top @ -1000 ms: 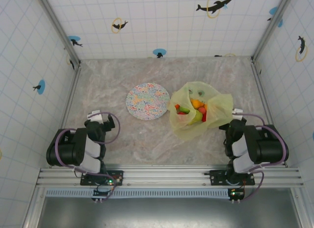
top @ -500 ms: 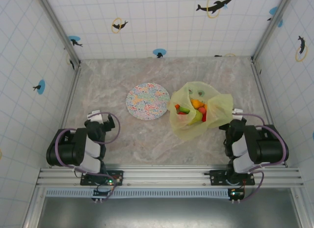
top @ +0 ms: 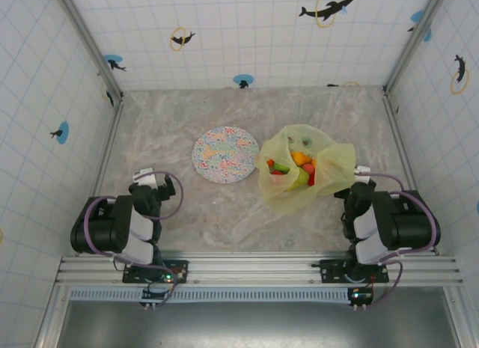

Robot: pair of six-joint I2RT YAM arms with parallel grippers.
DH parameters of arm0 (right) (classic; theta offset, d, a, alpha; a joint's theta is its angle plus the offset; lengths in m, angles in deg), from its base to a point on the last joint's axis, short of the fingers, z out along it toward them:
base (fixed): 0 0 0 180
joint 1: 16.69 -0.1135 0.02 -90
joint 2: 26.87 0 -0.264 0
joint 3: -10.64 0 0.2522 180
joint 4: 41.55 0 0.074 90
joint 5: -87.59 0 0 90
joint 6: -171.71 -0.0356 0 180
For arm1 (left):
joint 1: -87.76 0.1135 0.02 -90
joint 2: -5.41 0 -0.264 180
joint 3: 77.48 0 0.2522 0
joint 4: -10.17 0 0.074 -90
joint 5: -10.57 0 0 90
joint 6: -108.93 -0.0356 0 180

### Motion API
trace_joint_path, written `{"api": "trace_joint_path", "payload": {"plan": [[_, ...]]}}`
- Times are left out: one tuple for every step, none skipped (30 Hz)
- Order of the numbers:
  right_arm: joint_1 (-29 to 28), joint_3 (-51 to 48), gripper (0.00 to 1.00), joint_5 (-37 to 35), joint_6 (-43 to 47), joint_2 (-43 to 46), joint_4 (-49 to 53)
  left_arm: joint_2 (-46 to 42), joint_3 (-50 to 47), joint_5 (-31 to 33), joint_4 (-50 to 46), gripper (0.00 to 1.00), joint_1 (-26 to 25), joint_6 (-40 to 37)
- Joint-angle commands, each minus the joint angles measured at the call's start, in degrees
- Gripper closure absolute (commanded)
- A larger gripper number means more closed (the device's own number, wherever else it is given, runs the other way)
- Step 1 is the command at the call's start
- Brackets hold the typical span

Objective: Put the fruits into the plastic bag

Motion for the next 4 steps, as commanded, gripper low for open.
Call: {"api": "trace_joint_path", "payload": {"plan": [[-0.28, -1.43, 0.01, -0.90, 0.27, 0.25, -1.14, 0.44, -0.28, -0.83, 1.75, 0.02, 0.36, 0.69], [-0.29, -1.37, 0.01, -0.90, 0.27, 0.32, -1.10, 0.40, -0.24, -0.83, 1.74, 0.02, 0.37, 0.67], [-0.29, -1.42, 0.01, -0.86, 0.27, 0.32, -1.12, 0.38, -0.32, -0.83, 1.81, 0.02, 0.36, 0.67], [-0.29, -1.42, 0.01, -0.90, 0.27, 0.30, -1.17, 0.44, -0.31, -0.83, 1.88, 0.02, 0.31, 0.69]]}}
